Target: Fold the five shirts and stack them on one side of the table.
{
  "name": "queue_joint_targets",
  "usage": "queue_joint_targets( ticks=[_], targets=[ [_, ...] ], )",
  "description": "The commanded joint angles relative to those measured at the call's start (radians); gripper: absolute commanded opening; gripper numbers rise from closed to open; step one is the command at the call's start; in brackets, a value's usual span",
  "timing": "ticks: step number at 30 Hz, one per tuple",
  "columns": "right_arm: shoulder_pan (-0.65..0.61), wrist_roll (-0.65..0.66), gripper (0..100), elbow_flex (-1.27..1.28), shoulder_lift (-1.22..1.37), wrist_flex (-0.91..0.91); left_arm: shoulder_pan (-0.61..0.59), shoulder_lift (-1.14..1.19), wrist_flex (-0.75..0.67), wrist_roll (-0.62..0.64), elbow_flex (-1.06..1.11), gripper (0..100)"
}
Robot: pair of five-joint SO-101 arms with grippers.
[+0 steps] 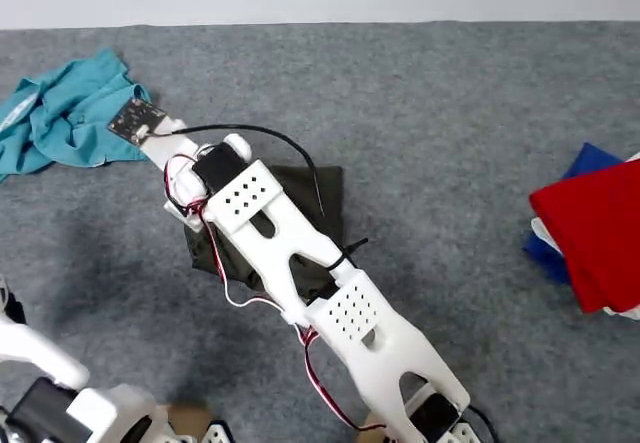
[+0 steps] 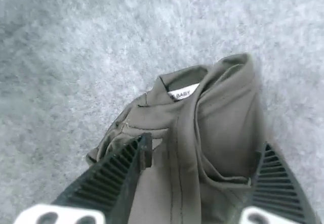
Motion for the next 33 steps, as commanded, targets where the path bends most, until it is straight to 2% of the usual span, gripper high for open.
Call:
queue_joint_targets(
  ticks=[1, 4, 9, 11, 15, 19, 26, 33],
  targets=[
    [0.008, 0.015, 32.2, -0.069, -0.125, 0.061, 0.008, -0.038, -0.021, -0.006, -0.025, 0],
    [0.056, 0.015, 24.7, -0.068, -0.139, 0.134, 0.006, -0.038, -0.021, -0.006, -0.025, 0],
    [0.16, 0.017, 0.1, -0.066, -0.117, 0.159, 0.006, -0.038, -0.021, -0.006, -0.025, 0],
    [0.202, 0.035, 2.8, -0.064, -0.096, 0.162, 0.006, -0.038, -0.021, -0.006, -0.025, 0],
    [0.263, 0.095, 1.1, -0.064, -0.016, 0.165, 0.008, -0.038, -0.021, -0.006, 0.012, 0],
    [0.259, 0.097, 0.9, -0.064, 0.045, 0.166, 0.008, -0.038, -0.021, -0.006, 0.045, 0],
    [0.162, 0.097, 0.9, -0.035, 0.13, 0.166, 0.008, -0.038, -0.052, -0.006, 0.048, 0],
    [-0.047, 0.095, 0.9, 0.018, 0.084, 0.166, 0.008, -0.038, -0.057, -0.006, 0.048, 0]
  ],
)
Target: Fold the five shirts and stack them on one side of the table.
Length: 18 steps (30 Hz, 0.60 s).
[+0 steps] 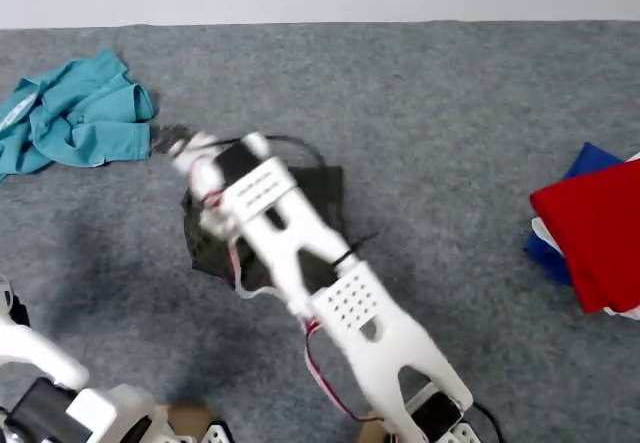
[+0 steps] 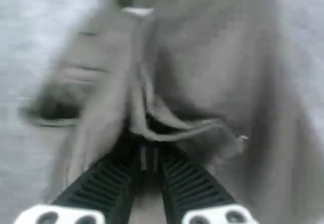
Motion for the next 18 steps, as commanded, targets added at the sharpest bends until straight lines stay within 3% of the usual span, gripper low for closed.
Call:
queue_joint_targets(
  ticks=[1, 9, 18],
  targets=[
    [-0.108, 0.011, 0.9, 0.014, -0.079, 0.039, 0.008, -0.038, -0.012, -0.006, -0.002, 0],
    [-0.242, 0.023, 0.9, 0.055, -0.263, 0.039, 0.008, -0.038, -0.012, -0.006, -0.001, 0],
    [0.056, 0.051, 0.9, 0.092, -0.351, 0.036, 0.008, -0.038, -0.012, -0.006, -0.001, 0]
  ],
)
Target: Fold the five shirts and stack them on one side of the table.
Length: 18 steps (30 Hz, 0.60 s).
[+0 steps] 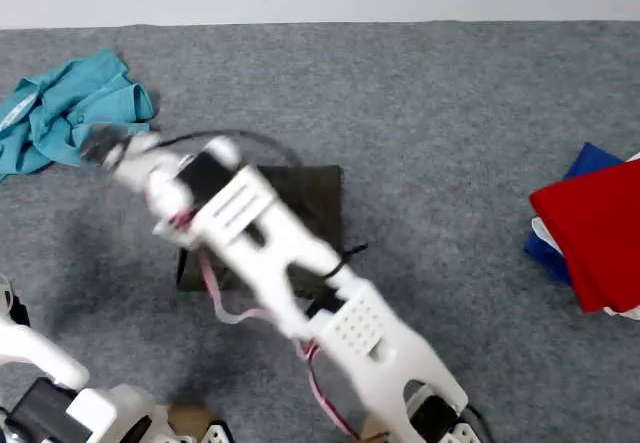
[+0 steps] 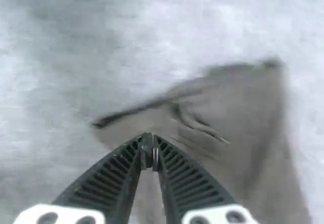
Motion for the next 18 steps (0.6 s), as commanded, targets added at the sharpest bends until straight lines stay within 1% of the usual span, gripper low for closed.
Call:
queue_joint_targets(
  ticks=[1, 4, 7, 9, 13, 18],
  targets=[
    [0.143, 0.012, 0.9, 0.02, -0.059, 0.033, 0.008, -0.038, -0.012, -0.006, -0.001, 0],
    [0.193, 0.021, 0.9, 0.038, -0.022, 0.03, 0.008, -0.038, -0.012, -0.006, -0.001, 0],
    [0.194, 0.058, 0.9, 0.041, 0.041, 0.03, 0.025, -0.038, -0.014, -0.006, 0.001, 0],
    [0.176, 0.058, 0.9, 0.037, 0.09, 0.03, 0.041, -0.038, -0.012, -0.006, 0.008, 0],
    [0.101, 0.055, 0.9, 0.037, 0.171, 0.031, 0.072, -0.038, -0.012, -0.006, 0.018, 0],
    [-0.039, 0.054, 0.9, 0.041, 0.208, 0.038, 0.061, -0.038, -0.04, -0.005, 0.019, 0]
  ],
)
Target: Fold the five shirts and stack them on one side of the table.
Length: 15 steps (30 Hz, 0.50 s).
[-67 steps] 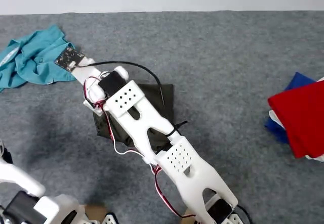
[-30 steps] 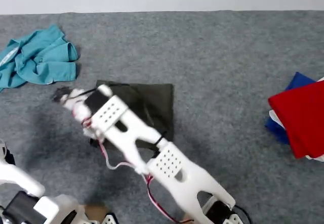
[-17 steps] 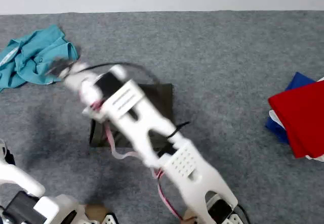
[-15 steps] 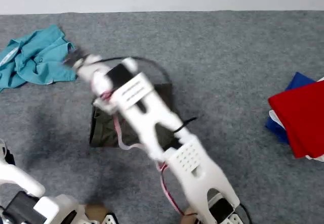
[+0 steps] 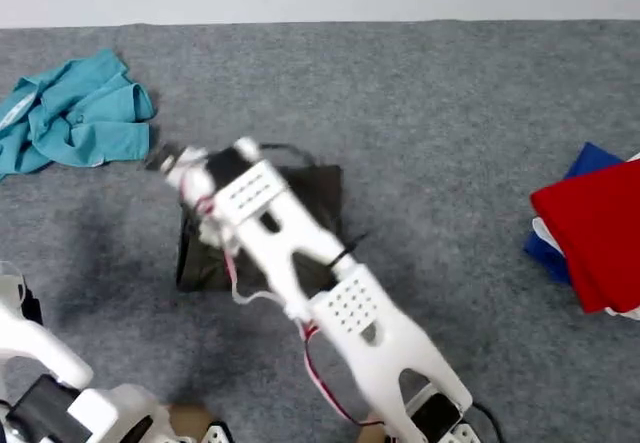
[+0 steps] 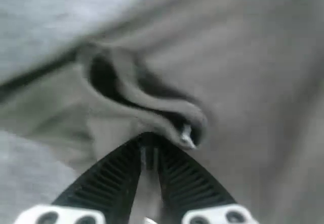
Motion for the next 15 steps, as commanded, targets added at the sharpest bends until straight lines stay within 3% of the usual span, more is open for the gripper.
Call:
queue_joint_targets(
  ticks=[1, 8, 15],
  targets=[
    [-0.104, 0.009, 0.9, -0.005, -0.025, 0.038, -0.009, -0.038, -0.028, -0.005, -0.005, 0],
    [-0.231, 0.009, 0.9, -0.005, -0.18, 0.039, -0.014, -0.038, -0.028, -0.005, -0.007, 0],
    [-0.131, 0.014, 0.9, -0.003, -0.331, 0.038, -0.011, -0.038, -0.028, -0.005, -0.008, 0]
  ],
)
